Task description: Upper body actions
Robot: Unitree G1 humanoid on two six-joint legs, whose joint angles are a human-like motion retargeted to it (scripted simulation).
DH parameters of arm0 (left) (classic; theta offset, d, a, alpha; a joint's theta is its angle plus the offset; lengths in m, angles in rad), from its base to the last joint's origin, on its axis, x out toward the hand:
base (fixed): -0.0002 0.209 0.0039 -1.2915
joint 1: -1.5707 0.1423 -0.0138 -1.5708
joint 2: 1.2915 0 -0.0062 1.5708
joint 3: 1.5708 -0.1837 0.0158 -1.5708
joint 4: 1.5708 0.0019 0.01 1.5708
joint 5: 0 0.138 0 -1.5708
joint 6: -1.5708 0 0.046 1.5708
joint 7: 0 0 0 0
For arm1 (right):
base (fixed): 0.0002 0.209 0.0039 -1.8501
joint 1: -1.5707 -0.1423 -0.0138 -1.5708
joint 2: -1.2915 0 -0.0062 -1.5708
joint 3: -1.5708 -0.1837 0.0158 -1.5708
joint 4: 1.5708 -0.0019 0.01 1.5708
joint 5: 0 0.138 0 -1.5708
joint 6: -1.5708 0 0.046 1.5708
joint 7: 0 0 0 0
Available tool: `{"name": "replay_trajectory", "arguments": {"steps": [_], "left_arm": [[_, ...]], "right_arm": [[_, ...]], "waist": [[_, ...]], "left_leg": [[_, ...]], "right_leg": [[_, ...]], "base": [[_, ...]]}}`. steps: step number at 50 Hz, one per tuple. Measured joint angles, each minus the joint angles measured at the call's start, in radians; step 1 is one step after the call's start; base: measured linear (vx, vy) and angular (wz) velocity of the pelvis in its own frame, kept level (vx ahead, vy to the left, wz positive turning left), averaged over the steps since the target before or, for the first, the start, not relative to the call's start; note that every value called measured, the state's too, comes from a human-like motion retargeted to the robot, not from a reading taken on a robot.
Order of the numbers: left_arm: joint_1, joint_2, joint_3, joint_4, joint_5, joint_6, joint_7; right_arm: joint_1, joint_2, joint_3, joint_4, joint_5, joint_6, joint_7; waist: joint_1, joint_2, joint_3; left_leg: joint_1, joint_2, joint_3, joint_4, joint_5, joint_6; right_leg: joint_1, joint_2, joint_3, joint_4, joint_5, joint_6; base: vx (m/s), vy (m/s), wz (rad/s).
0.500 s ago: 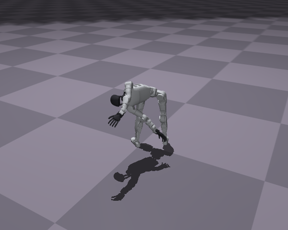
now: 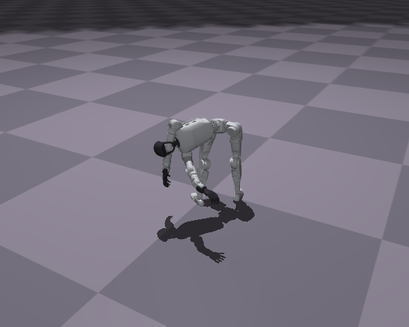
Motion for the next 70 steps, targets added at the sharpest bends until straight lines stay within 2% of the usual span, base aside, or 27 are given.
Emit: {"name": "replay_trajectory", "arguments": {"steps": [8, 11, 14, 18, 20, 23, 29, 34, 40, 45, 50, 54, 57, 62, 65, 70], "left_arm": [[0.000, -0.176, -0.188, -0.002, 0.072, 0.011, -0.017], [0.000, -0.182, -0.253, 0.013, 0.092, 0.020, -0.031], [0.000, -0.171, -0.370, 0.057, 0.119, 0.021, -0.025], [0.000, -0.182, -0.430, 0.083, 0.133, 0.031, -0.015], [0.000, -0.092, -0.507, 0.126, 0.149, 0.031, 0.034], [0.000, -0.058, -0.560, 0.157, 0.157, 0.041, 0.062], [0.000, 0.006, -0.568, 0.205, 0.133, 0.079, 0.066], [0.000, 0.035, -0.568, 0.220, 0.085, 0.102, 0.001], [0.000, 0.071, -0.568, 0.199, 0.049, 0.095, -0.037], [0.000, 0.196, -0.559, 0.203, 0.016, 0.093, -0.003], [0.000, 0.389, -0.419, 0.254, -0.027, 0.142, -0.017], [0.132, 0.577, -0.250, 0.283, -0.037, 0.197, -0.123], [0.233, 0.745, -0.123, 0.299, -0.052, 0.216, -0.129], [0.425, 1.031, 0.067, 0.382, -0.073, 0.226, -0.027], [0.540, 1.126, 0.189, 0.431, -0.082, 0.258, -0.029], [0.719, 1.237, 0.385, 0.431, -0.100, 0.283, -0.029]], "right_arm": [[-0.048, 0.175, 0.000, 0.102, 0.033, 0.048, 0.032], [-0.090, 0.216, 0.000, 0.141, 0.063, 0.076, 0.047], [-0.311, 0.134, 0.000, 0.178, 0.163, 0.129, 0.115], [-0.300, 0.221, 0.000, 0.228, 0.198, 0.152, 0.124], [-0.358, 0.250, 0.000, 0.282, 0.238, 0.174, 0.137], [-0.335, 0.316, 0.000, 0.328, 0.241, 0.175, 0.129], [-0.321, 0.387, 0.000, 0.356, 0.219, 0.171, 0.100], [-0.348, 0.403, 0.000, 0.356, 0.186, 0.175, 0.092], [-0.352, 0.380, 0.000, 0.356, 0.161, 0.166, 0.081], [-0.328, 0.250, 0.000, 0.342, 0.206, 0.140, 0.056], [-0.246, 0.019, 0.000, 0.243, 0.266, 0.075, -0.001], [-0.104, -0.140, 0.000, 0.116, 0.143, 0.053, -0.044], [0.064, -0.206, 0.000, 0.046, -0.035, 0.128, -0.077], [0.335, -0.266, 0.000, -0.017, -0.293, 0.256, -0.281], [0.455, -0.289, 0.000, -0.048, -0.395, 0.303, -0.332], [0.611, -0.313, 0.000, -0.086, -0.465, 0.339, -0.335]], "waist": [[0.000, 0.000, 0.000], [0.002, 0.000, 0.000], [0.096, 0.000, 0.000], [0.176, 0.000, 0.000], [0.244, 0.000, 0.000], [0.291, 0.000, 0.000], [0.365, 0.000, 0.000], [0.426, 0.000, 0.000], [0.422, 0.000, 0.000], [0.323, 0.000, 0.000], [0.180, 0.000, 0.000], [0.016, 0.000, 0.000], [0.000, 0.000, 0.000], [0.000, 0.000, 0.000], [0.000, 0.000, 0.000], [0.000, 0.000, 0.000]], "left_leg": [[0.000, -0.012, 0.036, -0.035, 0.040, 0.000], [0.000, -0.008, 0.035, -0.048, 0.049, 0.000], [-0.007, 0.044, 0.013, -0.071, 0.074, 0.000], [-0.002, 0.001, -0.034, -0.088, 0.068, 0.000], [-0.009, 0.017, -0.045, -0.114, 0.093, 0.000], [-0.004, -0.007, -0.085, -0.132, 0.095, 0.000], [-0.008, -0.014, -0.120, -0.156, 0.098, 0.000], [-0.003, -0.020, -0.149, -0.166, 0.105, 0.000], [0.000, -0.040, -0.191, -0.148, 0.093, 0.000], [0.000, -0.044, -0.179, -0.123, 0.086, 0.000], [0.000, -0.054, -0.145, -0.118, 0.098, 0.000], [-0.013, -0.046, -0.104, -0.141, 0.147, 0.000], [-0.017, -0.083, -0.081, -0.151, 0.162, 0.000], [-0.037, -0.152, -0.122, -0.158, 0.169, 0.000], [-0.074, -0.197, -0.169, -0.157, 0.166, 0.000], [-0.163, -0.255, -0.256, -0.155, 0.164, 0.000]], "right_leg": [[-0.020, 0.012, 0.023, 0.002, 0.008, 0.005], [-0.024, 0.021, 0.007, 0.000, 0.012, 0.007], [-0.027, 0.064, -0.046, -0.008, 0.020, 0.002], [0.003, 0.021, -0.063, -0.003, -0.007, 0.008], [-0.003, 0.044, -0.081, -0.007, -0.003, -0.006], [0.014, 0.018, -0.108, -0.007, -0.016, 0.005], [0.023, 0.013, -0.148, -0.013, -0.027, 0.004], [0.047, -0.002, -0.171, -0.010, -0.040, 0.001], [0.085, -0.040, -0.177, -0.006, -0.057, -0.001], [0.095, -0.046, -0.143, -0.007, -0.056, -0.023], [0.087, -0.048, -0.088, -0.010, -0.047, -0.044], [0.047, -0.025, -0.047, -0.013, -0.005, -0.060], [0.032, -0.055, -0.009, -0.011, -0.001, -0.058], [0.031, -0.152, 0.006, -0.015, -0.020, -0.046], [0.018, -0.220, -0.001, -0.020, -0.034, -0.041], [-0.030, -0.324, -0.032, -0.035, -0.050, -0.027]], "base": [[-0.31, 0.23, -0.43], [-0.33, 0.14, 0.32], [-0.27, 0.11, 1.64], [-0.12, 0.22, 0.20], [-0.15, 0.09, 0.59], [-0.06, 0.12, 0.28], [0.01, 0.09, 0.26], [0.03, -0.01, 0.43], [0.13, -0.12, 0.17], [0.14, -0.19, -0.44], [0.17, -0.22, -0.89], [0.14, -0.05, -0.95], [0.14, 0.13, -2.02], [0.08, 0.22, -1.76], [0.17, 0.04, -1.56], [0.12, 0.08, -0.59]]}}
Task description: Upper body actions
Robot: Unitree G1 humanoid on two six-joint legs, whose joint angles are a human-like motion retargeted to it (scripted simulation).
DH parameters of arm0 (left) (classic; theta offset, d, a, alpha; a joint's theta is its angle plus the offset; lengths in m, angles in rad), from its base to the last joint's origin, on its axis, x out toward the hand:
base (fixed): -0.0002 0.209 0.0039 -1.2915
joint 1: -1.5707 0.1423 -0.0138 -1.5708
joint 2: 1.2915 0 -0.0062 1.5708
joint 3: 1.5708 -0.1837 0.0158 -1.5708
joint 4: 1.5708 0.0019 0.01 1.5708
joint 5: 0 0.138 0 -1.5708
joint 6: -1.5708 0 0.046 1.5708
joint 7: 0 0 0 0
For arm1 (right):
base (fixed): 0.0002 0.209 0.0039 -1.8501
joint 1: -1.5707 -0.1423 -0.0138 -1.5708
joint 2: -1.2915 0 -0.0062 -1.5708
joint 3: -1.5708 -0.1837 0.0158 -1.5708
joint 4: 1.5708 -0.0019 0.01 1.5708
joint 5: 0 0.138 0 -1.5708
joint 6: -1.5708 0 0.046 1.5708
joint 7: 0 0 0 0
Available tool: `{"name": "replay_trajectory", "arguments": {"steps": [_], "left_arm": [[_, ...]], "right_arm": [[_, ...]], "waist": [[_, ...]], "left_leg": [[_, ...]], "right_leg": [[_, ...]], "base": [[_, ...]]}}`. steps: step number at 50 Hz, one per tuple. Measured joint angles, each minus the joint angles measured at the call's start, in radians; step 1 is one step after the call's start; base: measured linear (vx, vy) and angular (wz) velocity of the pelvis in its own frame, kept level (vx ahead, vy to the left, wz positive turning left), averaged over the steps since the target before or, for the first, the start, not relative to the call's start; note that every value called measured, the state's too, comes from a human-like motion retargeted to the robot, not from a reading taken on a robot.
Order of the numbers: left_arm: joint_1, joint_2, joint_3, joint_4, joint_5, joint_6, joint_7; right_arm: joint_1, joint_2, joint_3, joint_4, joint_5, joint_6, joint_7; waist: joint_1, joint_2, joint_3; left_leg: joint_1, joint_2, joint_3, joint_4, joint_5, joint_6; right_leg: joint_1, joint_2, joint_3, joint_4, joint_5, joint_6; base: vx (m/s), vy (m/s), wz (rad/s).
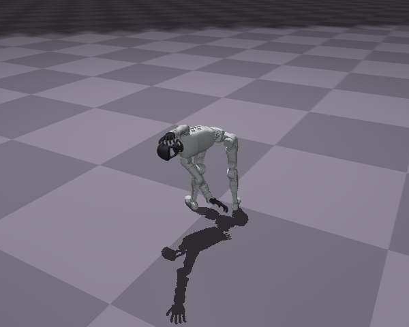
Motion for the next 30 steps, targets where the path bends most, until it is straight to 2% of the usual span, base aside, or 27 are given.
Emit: {"name": "replay_trajectory", "arguments": {"steps": [5, 10, 14, 18, 22, 25, 30], "left_arm": [[0.147, 0.054, 0.154, 0.000, -0.026, 0.019, 0.068], [0.298, 0.061, 0.258, 0.000, -0.020, 0.025, 0.182], [0.382, 0.071, 0.270, 0.000, 0.027, -0.014, 0.273], [0.426, 0.061, 0.294, 0.000, 0.043, -0.037, 0.294], [0.435, 0.049, 0.374, 0.000, -0.033, -0.055, 0.311], [0.439, 0.044, 0.412, 0.000, -0.099, -0.097, 0.330], [0.475, 0.037, 0.416, 0.000, -0.153, -0.135, 0.359]], "right_arm": [[0.124, -0.015, 0.000, -0.024, -0.018, 0.024, 0.026], [0.250, -0.065, 0.000, -0.038, -0.065, 0.060, 0.068], [0.372, -0.118, 0.000, -0.021, -0.104, 0.104, 0.133], [0.449, -0.214, 0.000, -0.023, -0.146, 0.155, 0.237], [0.509, -0.291, 0.000, -0.042, -0.179, 0.202, 0.316], [0.532, -0.335, 0.000, -0.060, -0.195, 0.229, 0.356], [0.530, -0.365, 0.000, -0.094, -0.214, 0.232, 0.423]], "waist": [[0.000, 0.000, 0.000], [0.000, 0.000, 0.000], [0.000, 0.000, 0.000], [0.000, 0.000, 0.000], [0.000, 0.000, 0.000], [0.000, 0.000, 0.000], [0.000, 0.000, 0.000]], "left_leg": [[-0.106, -0.054, -0.075, 0.003, -0.001, 0.000], [-0.229, -0.081, -0.142, -0.006, 0.000, 0.000], [-0.325, -0.094, -0.184, -0.014, -0.008, 0.000], [-0.442, -0.100, -0.225, -0.021, -0.011, 0.007], [-0.549, -0.097, -0.255, -0.027, -0.010, 0.010], [-0.609, -0.089, -0.260, -0.029, -0.005, 0.004], [-0.613, -0.080, -0.218, -0.020, -0.010, 0.000]], "right_leg": [[-0.059, -0.088, -0.052, -0.027, -0.001, 0.018], [-0.146, -0.135, -0.089, -0.053, 0.006, 0.038], [-0.234, -0.149, -0.093, -0.053, 0.009, 0.047], [-0.336, -0.152, -0.099, -0.054, 0.016, 0.058], [-0.433, -0.156, -0.115, -0.054, 0.022, 0.073], [-0.485, -0.149, -0.125, -0.054, 0.020, 0.073], [-0.504, -0.134, -0.089, -0.051, 0.019, 0.071]], "base": [[0.27, -0.06, 0.41], [0.36, -0.05, 0.96], [0.30, -0.12, 0.82], [0.42, -0.17, 0.66], [0.30, -0.02, 0.80], [0.19, 0.00, 0.52], [0.05, -0.05, -0.06]]}}
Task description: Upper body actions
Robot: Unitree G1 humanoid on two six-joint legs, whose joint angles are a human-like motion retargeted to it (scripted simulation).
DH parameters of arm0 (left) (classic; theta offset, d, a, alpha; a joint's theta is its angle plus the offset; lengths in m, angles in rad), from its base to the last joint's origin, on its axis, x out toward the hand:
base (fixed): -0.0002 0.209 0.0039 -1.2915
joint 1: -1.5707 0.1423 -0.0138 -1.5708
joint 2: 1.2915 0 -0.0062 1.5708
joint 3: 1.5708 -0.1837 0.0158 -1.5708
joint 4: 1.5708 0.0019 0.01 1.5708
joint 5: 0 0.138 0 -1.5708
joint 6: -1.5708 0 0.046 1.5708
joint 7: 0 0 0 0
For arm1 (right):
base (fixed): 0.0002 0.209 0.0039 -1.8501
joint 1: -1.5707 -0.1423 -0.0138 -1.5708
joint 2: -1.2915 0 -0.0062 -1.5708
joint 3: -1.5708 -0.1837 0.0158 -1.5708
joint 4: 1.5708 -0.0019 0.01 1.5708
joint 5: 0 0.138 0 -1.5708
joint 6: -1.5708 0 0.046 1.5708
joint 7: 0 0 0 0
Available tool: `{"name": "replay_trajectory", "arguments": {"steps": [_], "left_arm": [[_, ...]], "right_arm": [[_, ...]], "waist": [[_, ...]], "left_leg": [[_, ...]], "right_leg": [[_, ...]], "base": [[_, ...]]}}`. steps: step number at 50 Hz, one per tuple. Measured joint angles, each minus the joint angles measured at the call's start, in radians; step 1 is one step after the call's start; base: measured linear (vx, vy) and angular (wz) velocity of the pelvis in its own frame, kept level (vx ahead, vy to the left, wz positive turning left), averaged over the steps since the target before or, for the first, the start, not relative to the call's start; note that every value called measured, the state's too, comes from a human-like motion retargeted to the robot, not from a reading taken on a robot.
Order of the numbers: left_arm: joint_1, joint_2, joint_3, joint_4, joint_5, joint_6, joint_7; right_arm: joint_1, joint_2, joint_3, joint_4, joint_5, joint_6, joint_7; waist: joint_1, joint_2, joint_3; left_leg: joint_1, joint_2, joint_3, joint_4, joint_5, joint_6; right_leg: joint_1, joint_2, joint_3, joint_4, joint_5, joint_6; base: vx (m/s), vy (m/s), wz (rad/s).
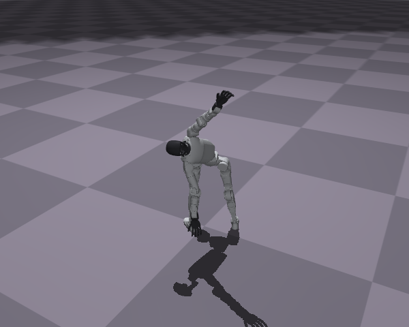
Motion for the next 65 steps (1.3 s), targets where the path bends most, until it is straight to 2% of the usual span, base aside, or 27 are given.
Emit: {"name": "replay_trajectory", "arguments": {"steps": [5, 12, 16, 18, 20, 22, 25, 27, 30, 33, 35, 37, 38, 40, 45, 47, 50, 53, 55, 60, 61, 62, 63, 64, 65], "left_arm": [[-0.033, -0.082, -0.050, -0.019, -0.046, -0.039, -0.016], [-0.145, -0.176, -0.298, -0.085, 0.016, -0.068, -0.032], [-0.255, -0.244, -0.563, -0.158, 0.253, -0.078, -0.049], [-0.316, -0.266, -0.709, -0.168, 0.432, -0.020, -0.053], [-0.323, -0.279, -0.779, -0.173, 0.509, 0.006, -0.050], [-0.396, -0.355, -0.834, -0.210, 0.635, 0.050, 0.004], [-0.398, -0.430, -0.828, -0.243, 0.661, 0.049, 0.019], [-0.420, -0.566, -0.780, -0.272, 0.685, 0.069, 0.046], [-0.444, -0.658, -0.757, -0.291, 0.699, 0.077, 0.048], [-0.522, -0.762, -0.776, -0.298, 0.783, 0.095, 0.018], [-0.551, -0.789, -0.781, -0.309, 0.807, 0.096, 0.016], [-0.617, -0.835, -0.771, -0.328, 0.864, 0.107, 0.028], [-0.626, -0.847, -0.765, -0.336, 0.867, 0.105, 0.031], [-0.665, -0.905, -0.721, -0.367, 0.876, 0.098, 0.044], [-0.694, -1.021, -0.657, -0.406, 0.854, 0.076, 0.027], [-0.704, -1.104, -0.627, -0.409, 0.822, 0.069, -0.013], [-0.699, -1.166, -0.614, -0.419, 0.805, 0.058, -0.039], [-0.691, -1.302, -0.602, -0.404, 0.757, 0.041, -0.158], [-0.687, -1.393, -0.616, -0.361, 0.720, 0.032, -0.324], [-0.672, -1.456, -0.613, -0.364, 0.703, 0.021, -0.377], [-0.985, -1.456, -0.823, -0.748, 0.768, -0.138, -0.324], [-1.194, -1.456, -1.028, -1.043, 0.844, -0.214, -0.260], [-1.194, -1.456, -1.227, -1.163, 0.943, -0.123, -0.171], [-1.194, -1.456, -1.324, -1.212, 1.019, -0.061, -0.113], [-1.194, -1.456, -1.369, -1.227, 1.083, -0.014, -0.072]], "right_arm": [[-0.053, 0.006, 0.000, -0.020, -0.009, -0.022, 0.049], [-0.169, 0.111, 0.000, -0.067, -0.014, -0.069, 0.029], [-0.247, 0.201, 0.000, -0.123, -0.054, -0.107, 0.032], [-0.268, 0.274, 0.000, -0.147, -0.082, -0.116, 0.008], [-0.233, 0.349, 0.000, -0.149, -0.091, -0.114, -0.004], [-0.315, 0.373, 0.000, -0.160, -0.099, -0.113, -0.030], [-0.293, 0.441, 0.000, -0.167, -0.085, -0.114, -0.041], [-0.472, 0.379, 0.000, -0.187, -0.045, -0.123, -0.060], [-0.554, 0.347, 0.000, -0.217, -0.016, -0.139, -0.076], [-0.731, 0.240, 0.000, -0.245, 0.015, -0.166, -0.069], [-0.734, 0.234, 0.000, -0.261, 0.015, -0.175, -0.066], [-0.803, 0.178, 0.000, -0.281, -0.005, -0.181, -0.067], [-0.796, 0.180, 0.000, -0.290, -0.008, -0.184, -0.068], [-0.853, 0.139, 0.000, -0.312, -0.038, -0.188, -0.078], [-0.923, 0.102, 0.000, -0.334, -0.077, -0.189, -0.099], [-0.999, 0.070, 0.000, -0.318, -0.103, -0.171, -0.114], [-1.005, 0.071, 0.000, -0.314, -0.105, -0.164, -0.115], [-1.075, 0.018, 0.000, -0.244, -0.106, -0.118, -0.103], [-1.125, -0.040, 0.000, -0.155, -0.092, -0.072, -0.069], [-1.070, -0.038, 0.000, -0.141, -0.095, -0.061, -0.060], [-1.446, -0.560, 0.000, -0.305, 0.030, -0.138, -0.002], [-1.805, -0.942, 0.000, -0.339, 0.098, -0.156, 0.068], [-2.133, -1.045, 0.000, -0.111, 0.054, -0.058, 0.161], [-2.304, -1.079, 0.000, -0.013, -0.006, -0.040, 0.234], [-2.396, -1.079, 0.000, 0.020, -0.073, -0.063, 0.297]], "waist": [[0.000, 0.000, 0.000], [0.000, 0.000, 0.000], [0.000, 0.000, 0.000], [0.000, 0.000, 0.000], [0.000, 0.000, 0.000], [0.000, 0.000, 0.000], [0.000, 0.000, 0.000], [0.000, 0.000, 0.000], [0.000, 0.000, 0.000], [0.000, 0.000, 0.000], [0.000, 0.000, 0.000], [0.000, 0.000, 0.000], [0.000, 0.000, 0.000], [0.000, 0.000, 0.000], [0.000, 0.000, 0.000], [0.000, 0.000, 0.000], [0.000, 0.000, 0.000], [0.000, 0.000, 0.000], [0.000, 0.000, 0.000], [0.000, 0.000, 0.000], [0.541, -0.227, 0.323], [0.839, -0.323, 0.515], [0.649, -0.157, 0.448], [0.575, -0.099, 0.434], [0.559, -0.094, 0.447]], "left_leg": [[0.004, 0.041, 0.006, 0.029, -0.001, 0.000], [0.095, 0.098, 0.055, 0.108, -0.035, 0.000], [0.158, 0.133, 0.083, 0.139, -0.048, 0.000], [0.224, 0.128, 0.137, 0.147, -0.064, 0.000], [0.302, 0.112, 0.216, 0.144, -0.075, 0.000], [0.339, 0.117, 0.209, 0.110, -0.046, 0.000], [0.436, 0.075, 0.316, 0.090, -0.064, 0.000], [0.499, 0.085, 0.285, 0.056, -0.023, 0.000], [0.577, 0.064, 0.328, 0.041, -0.045, 0.000], [0.668, 0.089, 0.324, 0.046, 0.025, 0.000], [0.698, 0.068, 0.359, 0.050, 0.024, 0.000], [0.746, 0.084, 0.346, 0.056, 0.108, 0.000], [0.758, 0.071, 0.358, 0.056, 0.105, 0.000], [0.775, 0.088, 0.336, 0.073, 0.176, 0.000], [0.775, 0.097, 0.322, 0.097, 0.219, 0.000], [0.775, 0.107, 0.299, 0.101, 0.262, 0.013], [0.775, 0.094, 0.346, 0.095, 0.240, 0.012], [0.775, 0.081, 0.363, 0.075, 0.259, 0.016], [0.775, 0.073, 0.338, 0.053, 0.281, 0.019], [0.761, 0.060, 0.395, 0.045, 0.270, 0.000], [0.338, 0.119, 0.133, -0.041, 0.306, 0.038], [-0.036, 0.143, -0.098, -0.075, 0.330, 0.079], [-0.310, 0.099, -0.268, -0.006, 0.329, 0.124], [-0.447, 0.079, -0.358, 0.053, 0.319, 0.134], [-0.516, 0.071, -0.409, 0.108, 0.303, 0.125]], "right_leg": [[0.022, 0.038, -0.012, 0.006, 0.007, -0.011], [0.111, 0.090, 0.013, 0.027, 0.005, -0.027], [0.161, 0.130, 0.026, 0.040, 0.002, -0.042], [0.192, 0.138, 0.072, 0.047, -0.007, -0.043], [0.211, 0.149, 0.144, 0.057, -0.007, -0.045], [0.237, 0.166, 0.115, 0.064, -0.004, -0.057], [0.262, 0.173, 0.197, 0.073, -0.006, -0.056], [0.327, 0.181, 0.152, 0.092, -0.015, -0.072], [0.379, 0.191, 0.181, 0.098, -0.038, -0.076], [0.476, 0.214, 0.158, 0.128, -0.052, -0.110], [0.492, 0.217, 0.194, 0.125, -0.070, -0.112], [0.545, 0.232, 0.199, 0.147, -0.079, -0.139], [0.548, 0.233, 0.222, 0.144, -0.089, -0.142], [0.581, 0.233, 0.215, 0.158, -0.103, -0.168], [0.600, 0.234, 0.232, 0.155, -0.139, -0.200], [0.617, 0.230, 0.220, 0.161, -0.146, -0.211], [0.598, 0.239, 0.262, 0.148, -0.157, -0.219], [0.594, 0.241, 0.277, 0.148, -0.160, -0.225], [0.606, 0.232, 0.264, 0.152, -0.166, -0.228], [0.569, 0.250, 0.341, 0.145, -0.157, -0.223], [0.302, 0.246, 0.057, 0.061, -0.171, -0.201], [0.076, 0.222, -0.185, 0.012, -0.184, -0.178], [-0.072, 0.158, -0.344, 0.029, -0.193, -0.153], [-0.137, 0.117, -0.423, 0.054, -0.208, -0.138], [-0.161, 0.086, -0.462, 0.083, -0.226, -0.127]], "base": [[0.00, -0.14, 0.11], [0.00, -0.22, -0.21], [-0.09, -0.18, -0.36], [-0.11, 0.02, -1.57], [-0.27, -0.01, -2.00], [-0.36, 0.04, -0.75], [-0.36, 0.18, -1.76], [-0.40, -0.05, 0.12], [-0.20, 0.19, -0.42], [-0.14, 0.13, -0.44], [0.04, 0.43, -0.78], [0.05, 0.26, -1.00], [0.11, 0.23, -0.92], [0.14, 0.10, -0.94], [0.25, 0.08, -0.26], [0.15, -0.01, -0.18], [0.15, 0.15, 0.03], [0.01, 0.06, -0.16], [-0.02, 0.06, 0.01], [0.03, 0.19, 1.46], [0.56, 0.32, 12.03], [0.56, 0.32, 14.58], [0.22, 0.15, 7.91], [-0.03, 0.18, 4.35], [0.02, 0.18, 1.99]]}}
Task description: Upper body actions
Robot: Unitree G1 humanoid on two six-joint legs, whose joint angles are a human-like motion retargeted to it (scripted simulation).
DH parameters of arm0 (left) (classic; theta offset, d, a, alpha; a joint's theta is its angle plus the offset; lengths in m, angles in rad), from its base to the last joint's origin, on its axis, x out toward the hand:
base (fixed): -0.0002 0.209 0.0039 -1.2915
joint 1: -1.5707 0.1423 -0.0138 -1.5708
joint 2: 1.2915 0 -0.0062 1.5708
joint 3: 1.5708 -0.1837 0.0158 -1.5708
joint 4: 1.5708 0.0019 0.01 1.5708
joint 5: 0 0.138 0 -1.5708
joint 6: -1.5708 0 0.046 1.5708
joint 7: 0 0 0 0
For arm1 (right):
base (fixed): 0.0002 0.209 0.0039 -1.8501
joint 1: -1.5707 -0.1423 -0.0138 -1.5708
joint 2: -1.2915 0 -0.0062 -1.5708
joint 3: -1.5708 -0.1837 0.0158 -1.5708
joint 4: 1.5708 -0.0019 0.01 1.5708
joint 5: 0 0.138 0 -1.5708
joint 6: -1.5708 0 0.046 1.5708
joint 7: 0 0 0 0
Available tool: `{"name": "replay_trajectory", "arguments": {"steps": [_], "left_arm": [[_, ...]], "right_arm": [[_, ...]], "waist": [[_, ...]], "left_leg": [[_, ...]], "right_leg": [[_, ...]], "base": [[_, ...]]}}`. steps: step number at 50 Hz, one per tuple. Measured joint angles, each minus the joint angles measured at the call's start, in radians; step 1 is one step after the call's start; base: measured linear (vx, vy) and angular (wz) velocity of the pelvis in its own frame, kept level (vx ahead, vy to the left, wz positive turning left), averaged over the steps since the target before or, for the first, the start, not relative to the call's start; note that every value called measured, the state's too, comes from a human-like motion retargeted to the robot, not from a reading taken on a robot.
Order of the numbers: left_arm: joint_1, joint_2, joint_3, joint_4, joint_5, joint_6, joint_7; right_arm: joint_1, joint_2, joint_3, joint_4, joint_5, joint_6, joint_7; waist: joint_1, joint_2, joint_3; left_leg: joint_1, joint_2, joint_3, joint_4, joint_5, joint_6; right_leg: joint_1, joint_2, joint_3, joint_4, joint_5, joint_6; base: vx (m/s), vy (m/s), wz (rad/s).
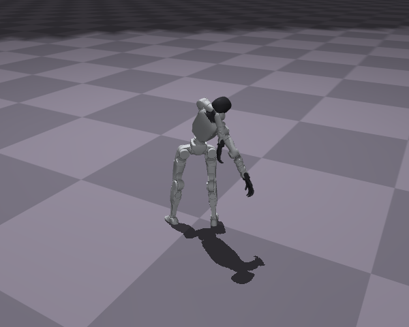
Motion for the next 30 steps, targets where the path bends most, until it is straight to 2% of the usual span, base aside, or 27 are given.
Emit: {"name": "replay_trajectory", "arguments": {"steps": [3, 6, 12, 17, 23, 27, 30], "left_arm": [[0.000, 0.000, 0.000, -0.014, 0.101, 0.039, 0.008], [0.000, 0.000, 0.000, -0.030, 0.176, 0.082, 0.018], [0.000, 0.000, 0.000, -0.058, 0.169, 0.076, -0.033], [0.000, 0.000, 0.000, -0.075, 0.021, 0.055, -0.078], [0.000, 0.000, 0.000, -0.103, -0.171, 0.005, -0.045], [0.000, 0.000, 0.000, -0.097, -0.245, -0.011, -0.036], [0.000, 0.000, 0.000, -0.072, -0.277, 0.011, -0.065]], "right_arm": [[-0.005, 0.000, 0.000, -0.021, -0.086, -0.036, 0.066], [-0.001, 0.000, 0.000, -0.074, -0.134, -0.064, 0.102], [-0.031, 0.000, 0.000, -0.203, -0.098, -0.097, 0.155], [-0.031, 0.000, 0.000, -0.259, -0.006, -0.096, 0.180], [-0.031, 0.000, 0.000, -0.260, 0.073, -0.078, 0.158], [-0.031, 0.000, 0.000, -0.253, 0.090, -0.075, 0.145], [-0.031, 0.000, 0.000, -0.256, 0.068, -0.085, 0.144]], "waist": [[0.008, -0.002, -0.042], [-0.004, 0.003, -0.053], [-0.015, 0.008, -0.039], [0.038, 0.006, -0.042], [0.113, -0.004, -0.066], [0.147, -0.005, -0.057], [0.157, -0.002, -0.033]], "left_leg": [[-0.058, 0.008, -0.039, 0.054, -0.031, -0.062], [-0.072, -0.009, -0.045, 0.058, -0.081, -0.068], [-0.049, -0.038, -0.048, 0.022, -0.223, -0.072], [-0.046, -0.072, -0.038, 0.040, -0.365, -0.034], [-0.115, -0.122, -0.045, 0.151, -0.447, 0.015], [-0.142, -0.132, -0.026, 0.177, -0.477, 0.047], [-0.151, -0.130, -0.010, 0.168, -0.481, 0.068]], "right_leg": [[-0.017, -0.043, -0.010, 0.014, -0.009, 0.013], [-0.021, -0.041, -0.029, 0.024, -0.018, 0.023], [-0.006, -0.047, -0.086, 0.033, -0.029, 0.056], [0.004, -0.088, -0.123, 0.037, -0.027, 0.093], [-0.033, -0.168, -0.139, 0.067, 0.000, 0.115], [-0.096, -0.199, -0.132, 0.116, 0.067, 0.107], [-0.150, -0.213, -0.121, 0.156, 0.143, 0.099]], "base": [[0.08, 0.14, 0.45], [0.14, 0.21, 0.46], [0.19, 0.24, 0.55], [0.22, 0.25, 0.23], [0.20, 0.25, 0.05], [0.20, 0.27, -0.20], [0.08, 0.20, -0.24]]}}
